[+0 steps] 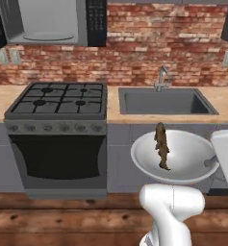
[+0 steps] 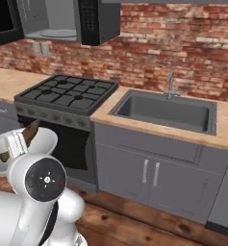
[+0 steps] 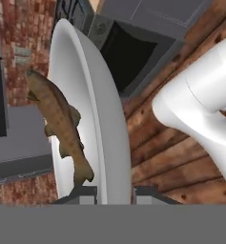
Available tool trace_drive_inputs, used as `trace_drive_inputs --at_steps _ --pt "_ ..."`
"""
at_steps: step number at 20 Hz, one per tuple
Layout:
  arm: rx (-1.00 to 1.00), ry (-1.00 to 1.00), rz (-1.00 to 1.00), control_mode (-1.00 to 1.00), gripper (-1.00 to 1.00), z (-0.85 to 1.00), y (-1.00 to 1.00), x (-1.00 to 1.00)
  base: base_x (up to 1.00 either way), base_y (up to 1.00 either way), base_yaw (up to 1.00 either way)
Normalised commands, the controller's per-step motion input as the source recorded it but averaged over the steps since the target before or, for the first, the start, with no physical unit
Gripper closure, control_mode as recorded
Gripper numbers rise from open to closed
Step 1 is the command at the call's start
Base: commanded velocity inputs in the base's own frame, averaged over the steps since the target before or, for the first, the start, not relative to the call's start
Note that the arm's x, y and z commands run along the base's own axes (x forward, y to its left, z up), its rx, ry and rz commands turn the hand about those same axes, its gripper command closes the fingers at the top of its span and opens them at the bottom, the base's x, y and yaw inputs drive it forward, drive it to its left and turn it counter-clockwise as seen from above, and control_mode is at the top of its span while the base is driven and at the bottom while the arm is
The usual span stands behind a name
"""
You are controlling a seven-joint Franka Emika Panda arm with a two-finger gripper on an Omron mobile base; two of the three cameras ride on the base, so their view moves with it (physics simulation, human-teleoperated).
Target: Remove the pear from the bowl and place it on the small plate. Then place the bowl with only the fish in the microwave, close the door, and press the start button to microwave the fish.
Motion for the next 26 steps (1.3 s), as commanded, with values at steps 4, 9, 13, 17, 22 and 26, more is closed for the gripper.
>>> trace_drive_inputs --at_steps 4,9,13,17,22,26 --pt "0.0 0.0 0.0 1.0 1.0 0.0 0.0 0.0 1.0 1.0 -0.2" --pt "0.0 0.0 0.0 1.0 1.0 0.0 0.0 0.0 0.99 0.85 -0.22" --pt "0.0 0.0 0.0 1.0 1.0 0.0 0.0 0.0 0.83 0.67 -0.23" --pt "0.0 0.0 0.0 1.0 1.0 0.0 0.0 0.0 0.59 0.48 -0.26" --pt "0.0 0.0 0.0 1.0 1.0 0.0 0.0 0.0 0.59 0.56 -0.27" --pt "0.0 0.0 0.0 1.0 1.0 0.0 0.0 0.0 0.65 0.47 -0.24"
